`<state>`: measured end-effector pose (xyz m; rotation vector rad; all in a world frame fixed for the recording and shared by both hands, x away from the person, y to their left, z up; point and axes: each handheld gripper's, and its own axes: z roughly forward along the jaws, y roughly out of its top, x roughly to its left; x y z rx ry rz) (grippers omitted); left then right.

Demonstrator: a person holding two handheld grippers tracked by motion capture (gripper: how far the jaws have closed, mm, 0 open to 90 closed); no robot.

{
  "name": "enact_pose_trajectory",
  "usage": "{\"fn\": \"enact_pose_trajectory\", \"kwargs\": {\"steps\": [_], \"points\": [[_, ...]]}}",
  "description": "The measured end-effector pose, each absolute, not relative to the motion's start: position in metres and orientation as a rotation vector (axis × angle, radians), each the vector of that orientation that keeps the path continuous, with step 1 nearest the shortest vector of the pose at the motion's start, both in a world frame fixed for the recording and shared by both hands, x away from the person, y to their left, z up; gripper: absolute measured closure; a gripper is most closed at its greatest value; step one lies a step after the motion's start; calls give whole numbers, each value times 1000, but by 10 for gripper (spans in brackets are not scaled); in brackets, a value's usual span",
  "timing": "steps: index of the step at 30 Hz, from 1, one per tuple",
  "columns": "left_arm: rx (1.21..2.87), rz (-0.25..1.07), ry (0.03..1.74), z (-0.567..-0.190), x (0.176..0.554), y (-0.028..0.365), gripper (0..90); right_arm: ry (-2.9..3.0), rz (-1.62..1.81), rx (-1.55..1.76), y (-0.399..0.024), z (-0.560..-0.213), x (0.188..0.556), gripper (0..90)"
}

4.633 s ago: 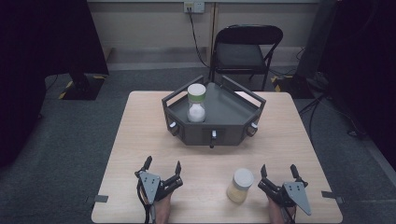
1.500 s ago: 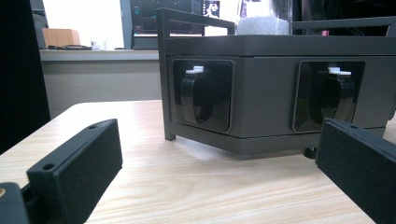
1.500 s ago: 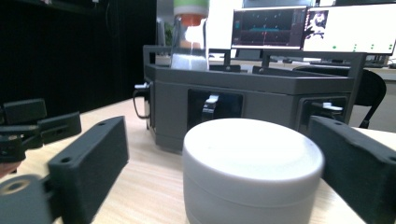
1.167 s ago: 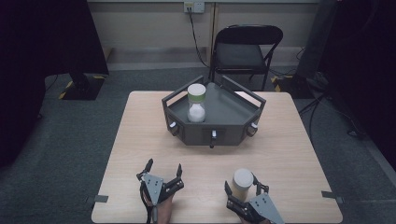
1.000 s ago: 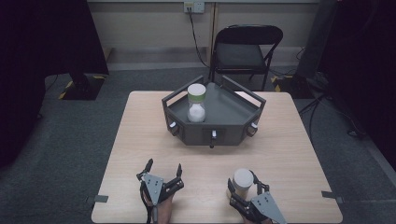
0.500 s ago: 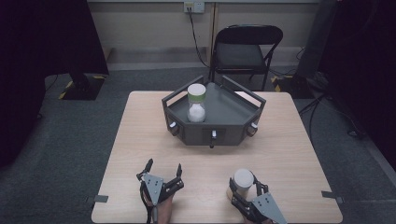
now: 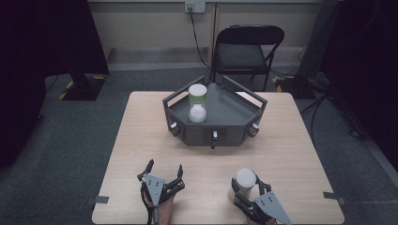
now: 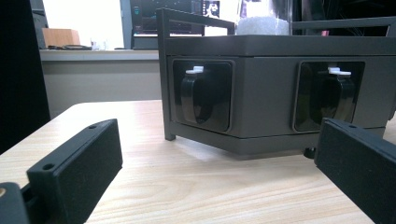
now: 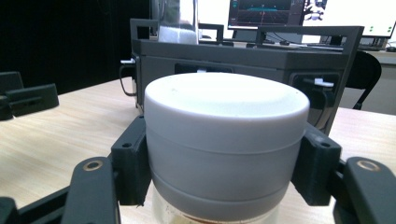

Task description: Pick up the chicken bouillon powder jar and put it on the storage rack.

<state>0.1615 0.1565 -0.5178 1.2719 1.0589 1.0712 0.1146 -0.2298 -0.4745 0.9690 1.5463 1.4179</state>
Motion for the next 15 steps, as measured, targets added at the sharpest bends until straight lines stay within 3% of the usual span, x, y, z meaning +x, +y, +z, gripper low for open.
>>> {"fn": "enact_pose_trajectory", "kwargs": {"steps": [15], "points": [[1273, 1072, 1059, -518, 162, 156, 2, 1606, 1441, 932, -235, -458, 121, 330]]}}
